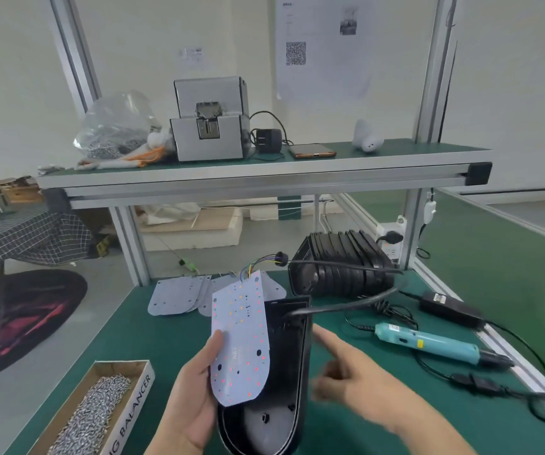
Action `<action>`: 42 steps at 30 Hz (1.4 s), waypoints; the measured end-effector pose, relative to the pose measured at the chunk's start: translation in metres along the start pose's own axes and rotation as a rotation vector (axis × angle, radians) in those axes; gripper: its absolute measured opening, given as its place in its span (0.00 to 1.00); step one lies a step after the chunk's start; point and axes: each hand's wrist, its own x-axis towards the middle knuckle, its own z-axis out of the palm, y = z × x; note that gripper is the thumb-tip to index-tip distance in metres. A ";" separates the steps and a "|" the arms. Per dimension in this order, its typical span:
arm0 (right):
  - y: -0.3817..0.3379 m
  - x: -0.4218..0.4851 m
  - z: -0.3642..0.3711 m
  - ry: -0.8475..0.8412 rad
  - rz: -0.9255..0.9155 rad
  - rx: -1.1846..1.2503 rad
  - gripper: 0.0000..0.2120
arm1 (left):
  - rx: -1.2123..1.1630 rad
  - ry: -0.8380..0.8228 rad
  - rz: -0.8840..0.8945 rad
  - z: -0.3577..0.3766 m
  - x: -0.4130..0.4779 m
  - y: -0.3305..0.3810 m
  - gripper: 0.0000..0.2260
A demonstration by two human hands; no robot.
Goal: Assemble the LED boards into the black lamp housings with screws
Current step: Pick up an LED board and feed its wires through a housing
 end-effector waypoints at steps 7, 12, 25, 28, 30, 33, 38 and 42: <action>0.000 0.031 0.024 0.373 -0.129 0.176 0.09 | 0.008 -0.034 -0.029 0.017 -0.010 -0.012 0.23; 0.008 0.019 0.012 0.200 0.082 -0.615 0.05 | -0.091 -0.024 -0.089 0.017 -0.011 -0.009 0.24; 0.021 -0.016 -0.056 0.405 0.317 -0.494 0.10 | 0.131 -0.057 0.078 0.000 -0.018 -0.005 0.17; -0.020 0.015 -0.054 0.435 0.202 0.403 0.15 | 0.222 -0.125 0.074 0.009 -0.026 -0.016 0.18; -0.043 0.031 -0.057 0.367 0.132 0.554 0.17 | 0.268 -0.143 0.064 0.011 -0.031 -0.021 0.20; -0.069 0.041 -0.061 0.301 0.012 0.458 0.09 | 0.296 -0.167 0.052 0.013 -0.039 -0.027 0.21; -0.068 0.031 -0.041 0.126 -0.135 0.147 0.06 | 0.105 -0.078 0.093 0.015 -0.043 -0.023 0.17; -0.051 0.017 -0.023 0.135 -0.166 -0.273 0.06 | 0.140 -0.022 0.108 0.016 -0.046 -0.021 0.18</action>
